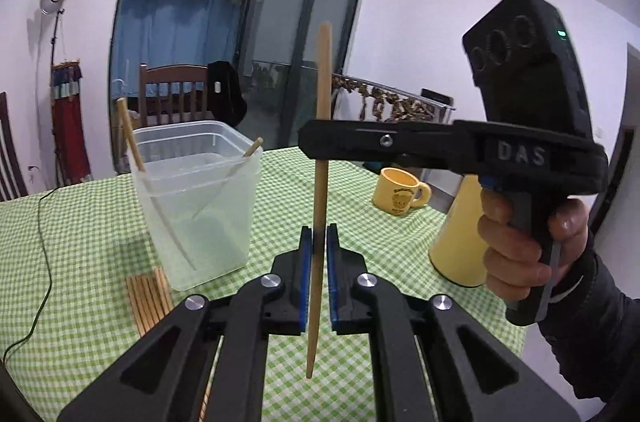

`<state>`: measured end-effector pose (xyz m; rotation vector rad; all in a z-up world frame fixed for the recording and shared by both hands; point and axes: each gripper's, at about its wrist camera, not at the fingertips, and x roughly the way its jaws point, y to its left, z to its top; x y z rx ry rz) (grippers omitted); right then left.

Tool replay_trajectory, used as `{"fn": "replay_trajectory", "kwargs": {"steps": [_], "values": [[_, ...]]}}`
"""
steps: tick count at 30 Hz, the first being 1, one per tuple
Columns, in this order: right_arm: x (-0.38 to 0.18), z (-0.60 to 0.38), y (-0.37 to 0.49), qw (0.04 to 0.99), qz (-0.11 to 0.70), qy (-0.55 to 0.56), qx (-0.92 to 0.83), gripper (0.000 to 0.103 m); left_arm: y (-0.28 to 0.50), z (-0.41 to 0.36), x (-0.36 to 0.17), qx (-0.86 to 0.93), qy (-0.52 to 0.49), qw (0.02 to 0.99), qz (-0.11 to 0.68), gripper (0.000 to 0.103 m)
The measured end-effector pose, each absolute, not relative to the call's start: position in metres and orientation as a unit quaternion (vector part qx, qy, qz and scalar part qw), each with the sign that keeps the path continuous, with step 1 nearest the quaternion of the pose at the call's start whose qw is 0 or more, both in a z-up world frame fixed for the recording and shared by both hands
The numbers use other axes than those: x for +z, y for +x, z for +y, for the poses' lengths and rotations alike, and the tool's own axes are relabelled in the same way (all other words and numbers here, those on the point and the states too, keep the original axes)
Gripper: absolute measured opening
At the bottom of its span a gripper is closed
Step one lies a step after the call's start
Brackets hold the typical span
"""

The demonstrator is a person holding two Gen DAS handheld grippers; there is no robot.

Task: Organize utensils
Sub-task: 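Lift both held chopsticks upright and carry them over the clear container, then lower the left gripper's chopstick into the container and open the left gripper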

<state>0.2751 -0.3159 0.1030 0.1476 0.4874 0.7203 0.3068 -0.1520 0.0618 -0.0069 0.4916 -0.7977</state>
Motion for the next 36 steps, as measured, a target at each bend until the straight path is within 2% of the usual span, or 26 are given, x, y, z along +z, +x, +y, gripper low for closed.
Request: {"fn": "replay_trajectory", "kwargs": {"steps": [4,7,11,13,16,27,34,36], "values": [[0.118,-0.318,0.278,0.911,0.217,0.062,0.345,0.007,0.320,-0.150,0.078,-0.417,-0.012,0.878,0.236,0.005],[0.131,-0.319,0.280,0.914,0.205,0.053,0.345,0.007,0.327,-0.148,0.090,-0.445,-0.022,0.867,0.224,0.017],[0.142,-0.317,0.278,0.915,0.191,0.032,0.353,0.007,0.333,-0.151,0.099,-0.462,-0.007,0.861,0.212,0.017],[0.144,-0.317,0.280,0.915,0.190,0.028,0.354,0.007,0.332,-0.152,0.104,-0.458,0.003,0.868,0.194,0.004],[0.148,-0.320,0.283,0.917,0.182,0.026,0.353,0.007,0.332,-0.153,0.109,-0.454,0.012,0.872,0.184,0.003],[0.200,-0.314,0.320,0.940,0.132,-0.041,0.311,0.007,0.380,-0.170,0.163,-0.414,0.075,0.899,0.126,0.005],[0.179,-0.305,0.371,0.950,0.142,-0.055,0.272,0.007,0.441,-0.177,0.149,-0.387,0.077,0.907,0.148,0.006],[0.166,-0.307,0.388,0.949,0.156,-0.039,0.273,0.007,0.459,-0.178,0.142,-0.364,0.071,0.913,0.170,0.015]]}}
